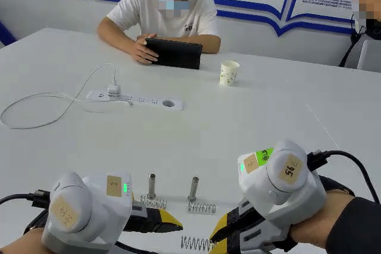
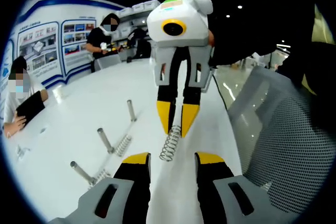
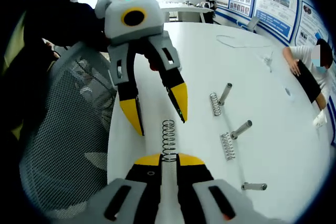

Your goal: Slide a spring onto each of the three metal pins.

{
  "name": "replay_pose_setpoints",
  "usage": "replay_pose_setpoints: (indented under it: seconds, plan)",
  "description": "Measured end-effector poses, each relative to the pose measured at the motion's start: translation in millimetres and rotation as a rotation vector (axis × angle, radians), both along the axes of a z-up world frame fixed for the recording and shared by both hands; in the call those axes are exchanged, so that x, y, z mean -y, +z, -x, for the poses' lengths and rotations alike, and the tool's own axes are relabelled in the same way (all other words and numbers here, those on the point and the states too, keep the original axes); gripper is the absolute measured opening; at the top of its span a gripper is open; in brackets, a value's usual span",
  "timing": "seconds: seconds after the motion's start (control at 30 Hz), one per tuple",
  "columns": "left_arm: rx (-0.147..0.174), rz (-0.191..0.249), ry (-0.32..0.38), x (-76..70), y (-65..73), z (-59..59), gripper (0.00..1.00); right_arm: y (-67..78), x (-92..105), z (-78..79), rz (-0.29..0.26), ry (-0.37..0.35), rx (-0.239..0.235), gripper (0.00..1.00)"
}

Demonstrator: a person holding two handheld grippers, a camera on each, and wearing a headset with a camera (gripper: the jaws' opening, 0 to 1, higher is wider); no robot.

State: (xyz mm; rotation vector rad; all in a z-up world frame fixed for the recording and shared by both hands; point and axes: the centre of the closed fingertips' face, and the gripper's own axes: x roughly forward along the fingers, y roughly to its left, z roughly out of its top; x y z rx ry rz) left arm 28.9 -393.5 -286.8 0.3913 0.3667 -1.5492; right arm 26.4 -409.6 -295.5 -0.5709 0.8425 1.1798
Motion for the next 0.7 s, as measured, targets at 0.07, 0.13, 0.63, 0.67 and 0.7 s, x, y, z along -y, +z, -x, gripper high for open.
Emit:
replay_pose_setpoints:
  seconds: [0.07, 0.13, 0.63, 0.67, 0.7]
  plan:
    - [0.011, -0.002, -0.012, 0.4, 0.2, 1.5, 0.31, 0.9, -1.7, 1.9, 0.003, 0.017, -0.001, 0.11]
    - [0.019, -0.001, -0.023, 0.8, 0.4, 2.9, 0.27, 2.0, -2.8, 2.4, 0.004, 0.023, 0.002, 0.11]
    - [0.062, -0.020, -0.053, 1.4, -2.7, 6.8, 0.12, 14.6, -8.7, 7.4, -0.021, 0.040, 0.005, 0.11]
    - [0.062, -0.020, -0.053, 1.4, -2.8, 6.6, 0.12, 15.8, -9.0, 7.2, -0.024, 0.040, 0.007, 0.11]
    - [0.062, -0.019, -0.052, 1.5, -2.5, 6.5, 0.12, 16.6, -9.2, 6.8, -0.025, 0.039, 0.010, 0.11]
